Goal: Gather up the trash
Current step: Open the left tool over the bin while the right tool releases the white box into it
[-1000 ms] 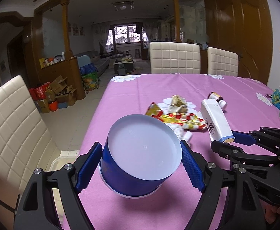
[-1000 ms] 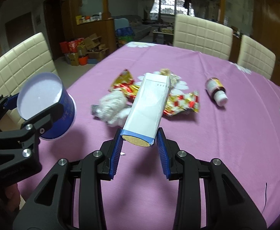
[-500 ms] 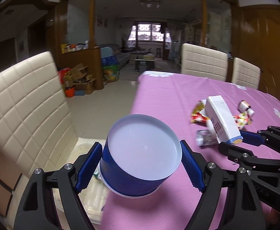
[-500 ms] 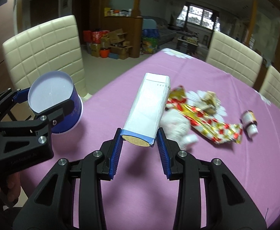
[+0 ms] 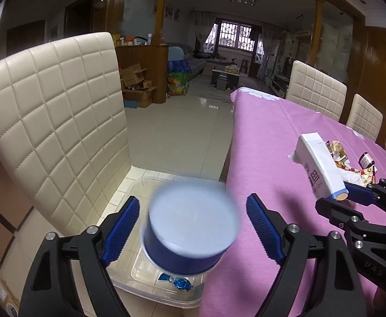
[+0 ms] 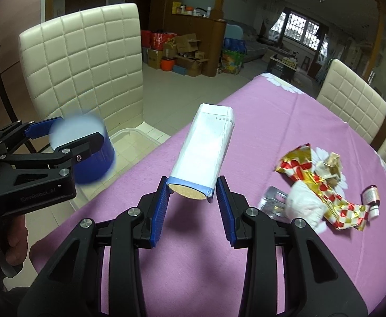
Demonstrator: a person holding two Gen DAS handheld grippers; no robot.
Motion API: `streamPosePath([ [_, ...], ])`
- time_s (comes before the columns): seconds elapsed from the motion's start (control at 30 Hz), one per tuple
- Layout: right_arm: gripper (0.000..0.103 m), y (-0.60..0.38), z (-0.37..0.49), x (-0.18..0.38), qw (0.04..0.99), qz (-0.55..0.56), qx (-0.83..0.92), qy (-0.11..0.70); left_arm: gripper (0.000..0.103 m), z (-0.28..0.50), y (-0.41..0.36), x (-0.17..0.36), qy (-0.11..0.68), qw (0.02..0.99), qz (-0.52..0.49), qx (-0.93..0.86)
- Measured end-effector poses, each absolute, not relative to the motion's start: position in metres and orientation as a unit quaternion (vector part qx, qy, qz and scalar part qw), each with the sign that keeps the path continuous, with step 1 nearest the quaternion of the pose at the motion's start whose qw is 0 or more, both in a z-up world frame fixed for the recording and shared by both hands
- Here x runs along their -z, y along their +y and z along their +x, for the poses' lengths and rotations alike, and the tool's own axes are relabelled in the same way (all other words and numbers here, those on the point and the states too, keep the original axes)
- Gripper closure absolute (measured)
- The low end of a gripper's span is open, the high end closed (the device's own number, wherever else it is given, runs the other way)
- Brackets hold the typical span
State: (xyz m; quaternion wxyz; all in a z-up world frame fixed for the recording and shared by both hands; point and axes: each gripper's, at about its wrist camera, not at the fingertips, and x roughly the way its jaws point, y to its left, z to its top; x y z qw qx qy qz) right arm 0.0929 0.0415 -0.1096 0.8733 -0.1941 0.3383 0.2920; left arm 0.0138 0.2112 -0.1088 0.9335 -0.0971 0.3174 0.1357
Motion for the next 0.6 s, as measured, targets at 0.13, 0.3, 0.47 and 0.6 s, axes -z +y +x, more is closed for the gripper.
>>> streamPosePath([
  [0.13, 0.064, 0.052, 0.098, 0.115, 0.869, -0.198, -0.294, 0.345, 0.012, 0.014, 0.223, 0.114, 0.317, 0.933, -0.096, -0.140],
  [0.3, 0.064, 0.068, 0.103, 0.121, 0.862, -0.207, -0.302, 0.351, 0.012, 0.010, 0.249, 0.123, 0.323, 0.923, -0.118, -0.174],
  [0.47, 0.064, 0.089, 0.102, 0.124, 0.852, -0.223, -0.319, 0.350, 0.012, -0.001, 0.281, 0.134, 0.322, 0.908, -0.158, -0.216],
  [0.6, 0.063, 0.107, 0.098, 0.123, 0.846, -0.234, -0.336, 0.342, 0.012, -0.006, 0.292, 0.140, 0.328, 0.901, -0.165, -0.230],
])
